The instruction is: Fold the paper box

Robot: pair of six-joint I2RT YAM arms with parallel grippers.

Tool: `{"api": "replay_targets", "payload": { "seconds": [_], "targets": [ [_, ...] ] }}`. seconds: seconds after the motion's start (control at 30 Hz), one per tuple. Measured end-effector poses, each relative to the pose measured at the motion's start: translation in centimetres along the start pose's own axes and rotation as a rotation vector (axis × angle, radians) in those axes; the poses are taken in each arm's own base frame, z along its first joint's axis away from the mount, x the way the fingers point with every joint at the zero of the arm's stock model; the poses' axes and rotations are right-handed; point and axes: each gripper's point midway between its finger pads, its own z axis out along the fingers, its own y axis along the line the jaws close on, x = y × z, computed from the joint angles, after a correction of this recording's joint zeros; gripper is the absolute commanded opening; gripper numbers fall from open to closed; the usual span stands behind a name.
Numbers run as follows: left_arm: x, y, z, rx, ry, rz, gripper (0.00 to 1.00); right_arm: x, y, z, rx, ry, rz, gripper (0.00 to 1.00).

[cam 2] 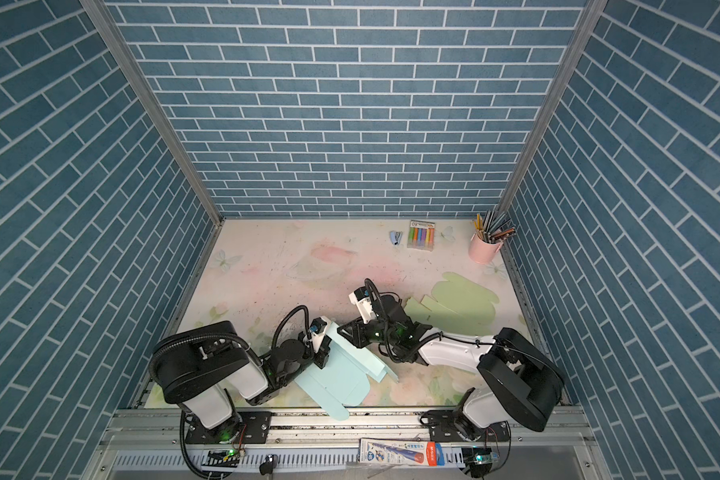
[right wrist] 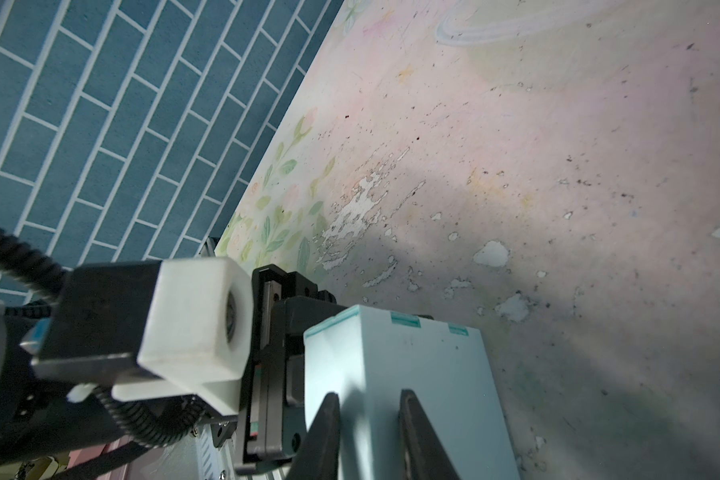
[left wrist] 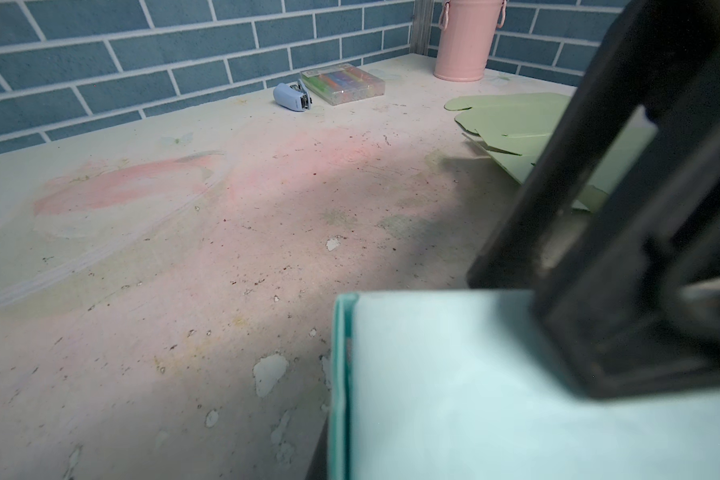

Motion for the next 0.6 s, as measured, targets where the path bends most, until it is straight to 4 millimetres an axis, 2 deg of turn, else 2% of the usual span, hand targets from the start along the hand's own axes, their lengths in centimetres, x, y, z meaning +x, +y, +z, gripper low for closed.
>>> {"api": "replay_targets", "payload": {
  "seconds": [0.13,0.27,0.43,0.6],
  "targets": [
    [0.0,0.0,0.0,0.000,-0.003,-0.004,0.06,0.0,0.0,0.0,0.001,-0.001,0.000,0.27],
    [-0.1,0.0,0.0,0.002,-0.004,-0.004,0.05,0.1,0.1,-0.2,-0.002,-0.003,0.008,0.35],
    [-0.1,-0.1,0.1,0.005,-0.006,-0.005,0.05,0.2,0.6,-1.9,0.004,-0.016,0.012,0.48],
    [-0.4,-0.2,0.3,0.008,-0.010,-0.006,0.05,-1.2,1.3,-3.6,0.017,-0.069,-0.004,0.47]
  ]
}}
